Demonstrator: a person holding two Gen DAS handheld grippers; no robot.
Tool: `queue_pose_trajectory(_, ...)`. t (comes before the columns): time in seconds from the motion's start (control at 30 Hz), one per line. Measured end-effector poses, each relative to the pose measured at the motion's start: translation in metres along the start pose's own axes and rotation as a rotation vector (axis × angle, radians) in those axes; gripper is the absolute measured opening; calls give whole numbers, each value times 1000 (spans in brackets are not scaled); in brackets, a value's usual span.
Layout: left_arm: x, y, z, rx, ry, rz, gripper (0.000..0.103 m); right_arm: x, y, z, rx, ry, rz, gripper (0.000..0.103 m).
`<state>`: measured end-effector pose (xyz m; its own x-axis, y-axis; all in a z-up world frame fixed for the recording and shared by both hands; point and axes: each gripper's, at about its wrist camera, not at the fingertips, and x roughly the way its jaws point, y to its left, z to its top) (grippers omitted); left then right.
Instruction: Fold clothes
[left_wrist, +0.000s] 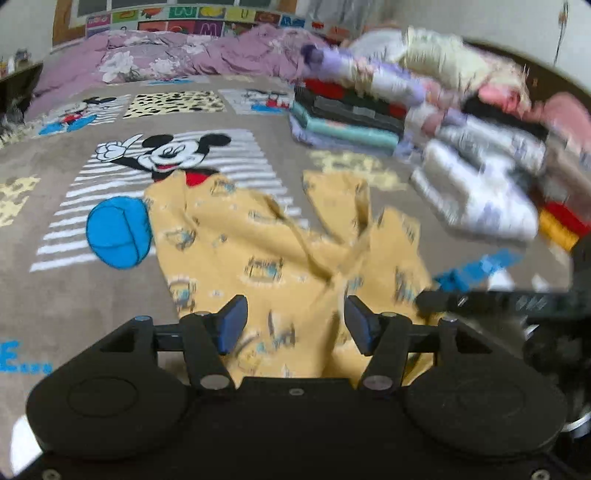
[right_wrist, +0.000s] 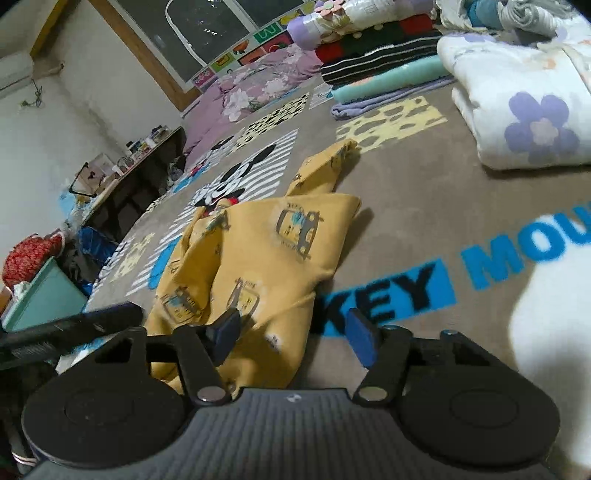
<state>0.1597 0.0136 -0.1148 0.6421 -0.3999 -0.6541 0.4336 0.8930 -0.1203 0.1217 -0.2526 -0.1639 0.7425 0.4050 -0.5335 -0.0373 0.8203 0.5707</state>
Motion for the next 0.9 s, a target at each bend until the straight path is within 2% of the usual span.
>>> queue_pose_trajectory(0.2,9,-6,-16,27,32,127,57,-7,2,-13,-35,3,-2,46)
queue_pose_trajectory(0.3,9,-7,-19,26,24,143,57,-9,1,-16,-46,5,0,38)
queue_pose_trajectory(0.33,9,-8,-21,28,23,145,46,-10,1,-17,-53,8,1,30)
queue_pose_trajectory(0.37,9,-8,-22,29,22,149,20,-10,2,-19,-58,15,7,25)
queue_pose_trajectory(0.4,8,-9,-23,26,21,155,12,-10,3,-21,-61,20,12,20)
queue_pose_trajectory(0.47,7,-11,-25,18,17,168,5,-11,4,-24,-58,15,16,17)
queue_pose_trajectory(0.57,-2,-8,-28,-25,2,184,2,-15,1,-24,-28,10,35,14)
queue_pose_trajectory(0.8,-24,-3,-42,-85,3,177,3,-23,-3,-31,72,23,123,12)
queue_pose_trajectory(0.83,-29,-3,-44,-92,-14,187,7,-25,-4,-32,88,24,131,12)
queue_pose_trajectory(0.87,-34,-3,-47,-100,-31,197,26,-28,-4,-33,95,19,125,12)
queue_pose_trajectory(0.9,-39,-3,-49,-107,-48,207,39,-30,-5,-34,102,15,120,12)
